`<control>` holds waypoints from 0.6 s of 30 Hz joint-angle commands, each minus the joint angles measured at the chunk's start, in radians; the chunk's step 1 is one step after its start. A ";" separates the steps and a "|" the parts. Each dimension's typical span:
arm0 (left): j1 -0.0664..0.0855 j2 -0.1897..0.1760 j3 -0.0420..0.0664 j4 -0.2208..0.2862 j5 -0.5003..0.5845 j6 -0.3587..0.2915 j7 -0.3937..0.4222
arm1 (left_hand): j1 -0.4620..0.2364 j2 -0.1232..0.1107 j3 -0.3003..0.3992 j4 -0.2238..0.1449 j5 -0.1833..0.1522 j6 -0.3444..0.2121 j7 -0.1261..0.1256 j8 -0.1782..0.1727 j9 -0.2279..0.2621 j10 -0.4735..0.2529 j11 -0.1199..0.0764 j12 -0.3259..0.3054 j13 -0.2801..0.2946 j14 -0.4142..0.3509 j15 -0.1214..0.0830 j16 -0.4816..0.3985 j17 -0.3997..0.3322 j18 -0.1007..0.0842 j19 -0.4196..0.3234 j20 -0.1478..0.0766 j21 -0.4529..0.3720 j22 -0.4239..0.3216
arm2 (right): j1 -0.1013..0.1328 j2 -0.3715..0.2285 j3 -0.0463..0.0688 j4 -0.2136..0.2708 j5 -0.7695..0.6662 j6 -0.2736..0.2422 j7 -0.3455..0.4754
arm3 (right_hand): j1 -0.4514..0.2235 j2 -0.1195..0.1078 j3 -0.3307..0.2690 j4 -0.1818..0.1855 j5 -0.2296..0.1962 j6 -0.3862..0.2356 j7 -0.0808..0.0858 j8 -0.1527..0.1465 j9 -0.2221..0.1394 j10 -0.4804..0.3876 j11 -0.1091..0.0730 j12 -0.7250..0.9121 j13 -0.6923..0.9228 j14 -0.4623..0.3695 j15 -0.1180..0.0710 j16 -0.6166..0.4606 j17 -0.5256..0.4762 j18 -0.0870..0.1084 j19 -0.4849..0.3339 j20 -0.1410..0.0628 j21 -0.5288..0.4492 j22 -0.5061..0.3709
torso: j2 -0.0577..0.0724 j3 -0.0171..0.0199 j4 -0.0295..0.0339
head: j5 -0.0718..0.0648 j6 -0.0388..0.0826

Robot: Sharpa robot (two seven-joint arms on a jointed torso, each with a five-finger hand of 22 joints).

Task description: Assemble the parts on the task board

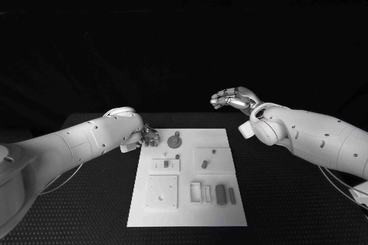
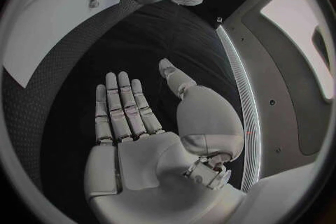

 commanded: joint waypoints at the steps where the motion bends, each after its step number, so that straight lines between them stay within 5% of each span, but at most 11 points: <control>1: -0.001 0.005 0.000 -0.005 0.008 0.014 0.006 | -0.014 -0.002 0.000 0.013 -0.023 0.006 0.001 0.004 0.001 0.002 -0.005 0.005 -0.002 -0.008 -0.003 0.006 -0.001 0.131 -0.007 -0.004 0.002 0.014 | 0.000 0.000 0.001 0.002 -0.005 0.012 0.004 | 0.003 0.006 -0.005 -0.001 0.001 -0.005 0.033 0.002 -0.001 0.007 0.001 -0.004 -0.002 0.000 0.006 -0.004 0.001 -0.016 -0.007 -0.002 -0.005 0.002 | 0.001 -0.0002 -0.0002 | -0.001 0.000; 6: -0.005 0.007 0.000 -0.011 0.010 0.017 0.006 | -0.024 -0.010 0.002 0.028 -0.068 0.008 0.000 0.003 0.001 0.003 -0.007 0.006 -0.006 -0.009 -0.004 0.009 -0.004 0.131 -0.007 -0.007 0.001 0.015 | 0.000 0.000 0.001 0.003 -0.005 0.011 0.004 | 0.003 0.006 -0.005 -0.001 0.001 -0.005 0.033 0.002 -0.002 0.007 0.001 -0.004 -0.002 0.000 0.006 -0.004 0.001 -0.016 -0.007 -0.002 -0.005 0.002 | 0.001 -0.0004 -0.0006 | -0.002 -0.001; 18: -0.008 0.008 0.000 -0.016 0.027 0.024 0.014 | -0.022 0.001 0.011 0.035 -0.076 0.013 -0.002 0.004 0.001 0.004 -0.008 0.008 -0.009 -0.009 -0.005 0.013 -0.003 0.130 -0.007 -0.008 0.001 0.016 | 0.000 -0.001 0.001 0.005 -0.005 0.014 0.004 | 0.003 0.006 -0.005 -0.001 0.001 -0.005 0.033 0.002 -0.002 0.007 0.001 -0.004 -0.003 0.000 0.006 -0.005 0.002 -0.017 -0.007 -0.002 -0.005 0.002 | 0.000 0.0003 0.0006 | -0.003 -0.003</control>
